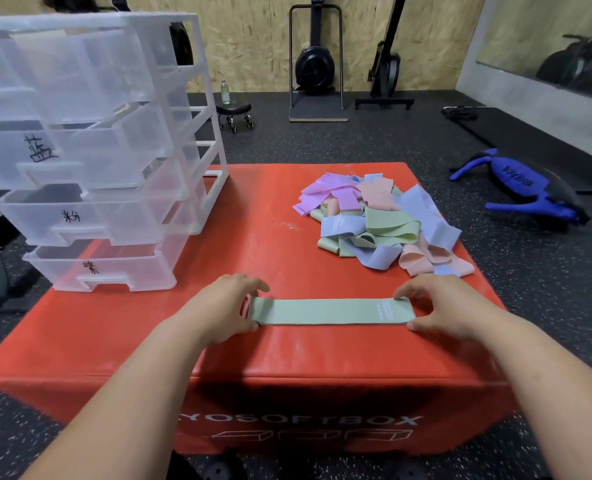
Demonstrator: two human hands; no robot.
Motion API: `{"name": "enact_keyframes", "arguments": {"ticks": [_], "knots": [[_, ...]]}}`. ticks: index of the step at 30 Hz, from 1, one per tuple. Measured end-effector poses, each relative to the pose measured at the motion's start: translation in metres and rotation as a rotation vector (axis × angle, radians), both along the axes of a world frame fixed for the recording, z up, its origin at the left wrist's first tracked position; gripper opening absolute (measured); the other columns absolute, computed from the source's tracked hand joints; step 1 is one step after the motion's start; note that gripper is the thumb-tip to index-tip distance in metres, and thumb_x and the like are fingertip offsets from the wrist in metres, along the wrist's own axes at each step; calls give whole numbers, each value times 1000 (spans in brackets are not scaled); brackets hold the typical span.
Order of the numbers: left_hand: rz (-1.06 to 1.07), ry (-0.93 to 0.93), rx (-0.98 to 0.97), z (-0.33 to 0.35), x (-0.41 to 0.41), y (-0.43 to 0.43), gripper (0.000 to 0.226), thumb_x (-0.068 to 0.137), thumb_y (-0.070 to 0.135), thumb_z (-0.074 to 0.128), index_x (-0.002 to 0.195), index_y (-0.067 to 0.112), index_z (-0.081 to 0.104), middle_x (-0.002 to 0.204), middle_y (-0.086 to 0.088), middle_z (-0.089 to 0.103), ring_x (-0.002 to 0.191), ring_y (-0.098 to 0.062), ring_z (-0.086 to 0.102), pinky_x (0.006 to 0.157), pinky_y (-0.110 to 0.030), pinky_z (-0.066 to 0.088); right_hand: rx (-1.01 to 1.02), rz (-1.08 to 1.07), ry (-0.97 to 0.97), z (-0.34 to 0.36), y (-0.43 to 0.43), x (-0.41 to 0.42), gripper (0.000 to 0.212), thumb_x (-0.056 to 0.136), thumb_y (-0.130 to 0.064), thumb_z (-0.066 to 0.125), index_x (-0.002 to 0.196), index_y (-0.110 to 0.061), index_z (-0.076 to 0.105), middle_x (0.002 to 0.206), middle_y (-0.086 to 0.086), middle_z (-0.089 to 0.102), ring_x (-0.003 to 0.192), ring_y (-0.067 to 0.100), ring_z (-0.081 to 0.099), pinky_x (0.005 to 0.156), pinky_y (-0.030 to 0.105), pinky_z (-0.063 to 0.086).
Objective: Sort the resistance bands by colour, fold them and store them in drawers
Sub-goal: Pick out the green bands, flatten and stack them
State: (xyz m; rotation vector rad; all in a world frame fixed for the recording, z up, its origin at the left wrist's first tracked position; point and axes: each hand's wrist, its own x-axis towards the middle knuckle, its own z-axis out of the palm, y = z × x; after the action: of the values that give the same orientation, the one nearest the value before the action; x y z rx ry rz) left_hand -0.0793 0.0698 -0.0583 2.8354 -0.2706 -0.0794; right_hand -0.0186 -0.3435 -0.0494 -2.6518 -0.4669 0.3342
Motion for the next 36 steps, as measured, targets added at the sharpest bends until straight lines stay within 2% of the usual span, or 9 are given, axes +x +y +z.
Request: {"name": "enact_keyframes", "arguments": {"ticks": [4, 12, 15, 18, 22, 26, 31, 33, 36], "knots": [[-25, -34, -55, -5, 1, -8, 78, 75, 46, 88, 145, 39, 55, 128, 11, 57, 119, -16, 49, 104, -35, 46, 57, 19, -18, -2, 2, 2, 62, 66, -38, 96, 122, -41, 69, 121, -19, 62, 112, -2, 62, 100, 19, 48], [-7, -176, -158, -16, 27, -42, 52, 90, 54, 74, 136, 35, 62, 122, 8, 62, 117, -18, 54, 102, -38, 47, 88, -144, -481, -16, 32, 35, 42, 87, -41, 78, 127, -33, 69, 128, -7, 63, 124, 26, 54, 104, 37, 40], [-15, -200, -162, -21, 39, -56, 47, 91, 54, 67, 132, 33, 64, 119, 7, 63, 115, -21, 56, 101, -41, 49, -8, -194, -496, -17, 50, 49, 53, 88, -53, 72, 138, -34, 63, 144, -1, 56, 133, 29, 45, 111, 47, 39], [-43, -202, -171, -24, 54, -70, 44, 92, 52, 66, 132, 33, 65, 121, 8, 63, 116, -21, 56, 101, -40, 48, -117, -182, -469, -18, 65, 66, 66, 88, -75, 42, 144, -42, 54, 156, 0, 46, 144, 30, 34, 118, 56, 33], [-56, -231, -200, -27, 71, -76, 41, 95, 48, 65, 133, 34, 64, 122, 10, 62, 117, -17, 54, 102, -34, 45, -184, -203, -398, -17, 83, 87, 69, 91, -81, 25, 150, -49, 43, 164, -1, 34, 153, 30, 20, 124, 53, 18], [-51, -232, -237, -28, 81, -76, 37, 97, 45, 66, 133, 34, 64, 122, 12, 61, 118, -14, 52, 102, -30, 43, -244, -190, -418, -22, 89, 103, 82, 88, -82, 11, 142, -38, 54, 157, -4, 45, 145, 29, 31, 122, 51, 22], [-40, -214, -257, -26, 86, -74, 34, 97, 44, 66, 130, 34, 66, 121, 13, 62, 118, -14, 54, 103, -33, 46, -157, -237, -485, -18, 88, 106, 65, 97, -72, 34, 128, -24, 66, 139, -6, 62, 127, 27, 48, 111, 45, 35], [-20, -232, -282, -22, 86, -74, 32, 98, 40, 67, 129, 33, 67, 121, 13, 63, 118, -14, 55, 104, -31, 44, 34, -254, -520, -8, 88, 102, 47, 97, -58, 55, 126, -24, 71, 131, -5, 67, 124, 25, 51, 107, 41, 39], [6, -270, -333, -17, 83, -74, 28, 98, 33, 68, 126, 32, 68, 121, 13, 66, 118, -13, 58, 103, -31, 44, 452, -310, -576, 15, 88, 86, 16, 86, -32, 82, 102, -31, 81, 106, -16, 74, 107, 10, 60, 94, 21, 44]]}}
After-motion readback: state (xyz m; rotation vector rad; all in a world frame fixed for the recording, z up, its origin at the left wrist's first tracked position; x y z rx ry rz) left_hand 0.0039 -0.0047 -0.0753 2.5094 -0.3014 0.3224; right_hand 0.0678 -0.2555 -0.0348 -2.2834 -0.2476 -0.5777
